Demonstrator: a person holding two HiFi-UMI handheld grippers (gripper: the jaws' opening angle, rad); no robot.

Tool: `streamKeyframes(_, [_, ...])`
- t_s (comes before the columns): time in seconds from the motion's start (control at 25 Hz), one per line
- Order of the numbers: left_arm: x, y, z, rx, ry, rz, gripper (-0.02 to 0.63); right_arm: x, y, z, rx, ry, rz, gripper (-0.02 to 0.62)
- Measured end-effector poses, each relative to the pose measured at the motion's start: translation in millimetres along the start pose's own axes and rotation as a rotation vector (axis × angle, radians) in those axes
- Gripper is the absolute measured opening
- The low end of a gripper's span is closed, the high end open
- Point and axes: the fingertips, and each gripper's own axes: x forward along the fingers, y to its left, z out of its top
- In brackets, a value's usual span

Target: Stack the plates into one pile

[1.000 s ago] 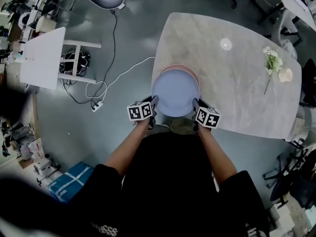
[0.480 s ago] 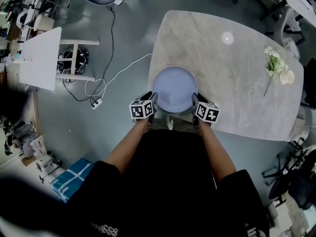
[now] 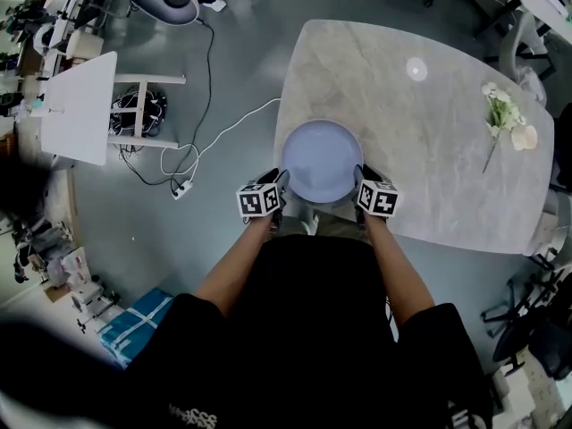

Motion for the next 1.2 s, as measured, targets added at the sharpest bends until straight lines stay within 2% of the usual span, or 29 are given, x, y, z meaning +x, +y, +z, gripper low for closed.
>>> streamKeyframes(0.16, [-15.0,-0.9,-0.8,-0.015,-0.058,-0.023,0.131,1.9,-3.7,-5.8,0.046,-0.035,-0.012,0.071])
streamKeyframes(0.28, [-31.0,-1.9,3.8,0.008,-0.109,-0.05,0.12,-8.4,-1.1,-5.0,0.051,-0.076,-0.013,0.071])
streamKeyframes(0.44, [-48.7,-10.0,-2.8,0.026,-0.11,-0.112,0.094,-43.8,1.1,-7.3,0.054,-0.147,-0.047,0.071])
streamKeyframes(0.6, [-75.0,-33.5,-10.2,0.079,-0.133,-0.199,0.025,-96.3,13.5,-12.5,0.077,-0.246,-0.053,0.06])
streamKeyframes(0.72, [-110.2,-60.4,-14.0,0.168,-0.199,-0.267,0.017,-136.8,38.9,-18.4,0.058,-0.307,-0.036,0.026])
streamKeyframes(0.84, [-158.7,-76.0,-26.3,0.181,-0.288,-0.325,0.017,-175.0,82.8,-35.2,-0.003,-0.339,-0.01,0.02])
streamKeyframes(1.04, [-234.5,-68.7,-62.1,0.219,-0.402,-0.34,0.017,-220.8,166.1,-84.2,-0.09,-0.382,0.02,0.02])
streamKeyframes(1.2, [-287.0,-74.2,-86.5,0.256,-0.514,-0.338,0.017,-257.0,198.6,-128.1,-0.152,-0.389,-0.007,0.02])
